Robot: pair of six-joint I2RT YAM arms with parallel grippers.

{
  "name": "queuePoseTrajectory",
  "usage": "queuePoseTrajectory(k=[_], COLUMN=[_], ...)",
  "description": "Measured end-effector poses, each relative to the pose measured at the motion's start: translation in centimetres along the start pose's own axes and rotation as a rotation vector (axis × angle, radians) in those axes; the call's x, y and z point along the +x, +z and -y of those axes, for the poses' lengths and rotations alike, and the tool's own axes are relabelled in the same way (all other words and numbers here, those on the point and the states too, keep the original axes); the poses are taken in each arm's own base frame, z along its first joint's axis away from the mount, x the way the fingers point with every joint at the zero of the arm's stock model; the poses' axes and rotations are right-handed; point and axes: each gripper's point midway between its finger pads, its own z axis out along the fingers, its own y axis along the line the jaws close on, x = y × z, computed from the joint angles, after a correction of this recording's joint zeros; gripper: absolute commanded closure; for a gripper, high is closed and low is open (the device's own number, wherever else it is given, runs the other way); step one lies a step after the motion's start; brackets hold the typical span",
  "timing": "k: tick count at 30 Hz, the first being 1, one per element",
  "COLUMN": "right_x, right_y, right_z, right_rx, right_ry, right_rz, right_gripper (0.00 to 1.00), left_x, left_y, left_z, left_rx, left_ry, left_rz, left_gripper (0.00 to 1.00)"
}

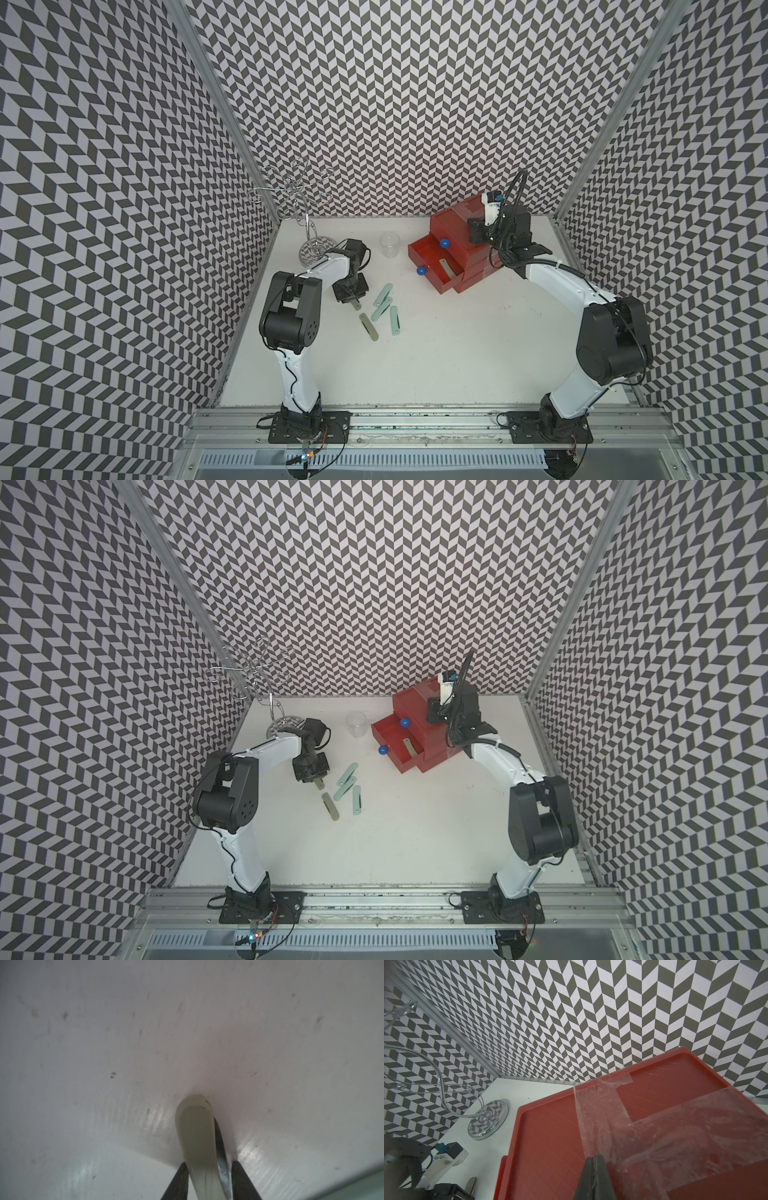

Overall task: Place the fruit knives into the drawer by color
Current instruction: Pick up the fruit knife from the center of the board.

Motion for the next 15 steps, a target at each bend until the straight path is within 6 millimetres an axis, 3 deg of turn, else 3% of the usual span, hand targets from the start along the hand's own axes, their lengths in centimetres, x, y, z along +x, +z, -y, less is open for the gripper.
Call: queuePoseTrajectory(k=[5,15], right_x=[0.0,-0.01], right_y=[0.0,0.0], right_z=[0.0,0.0], right_rx=[0.0,0.0], right_ry=[0.0,0.0], right_rz=[0.0,0.0], right_gripper=[1.0,1.0], left_x=[0.1,0.39], left_y=[0.0,-0.1], left_z=[0.06,0.18], left_rx=[0.004,0.014], left_ry=[0.015,0.023], left_rz=[-0.005,-0.005], left_gripper=[0.77,0.77])
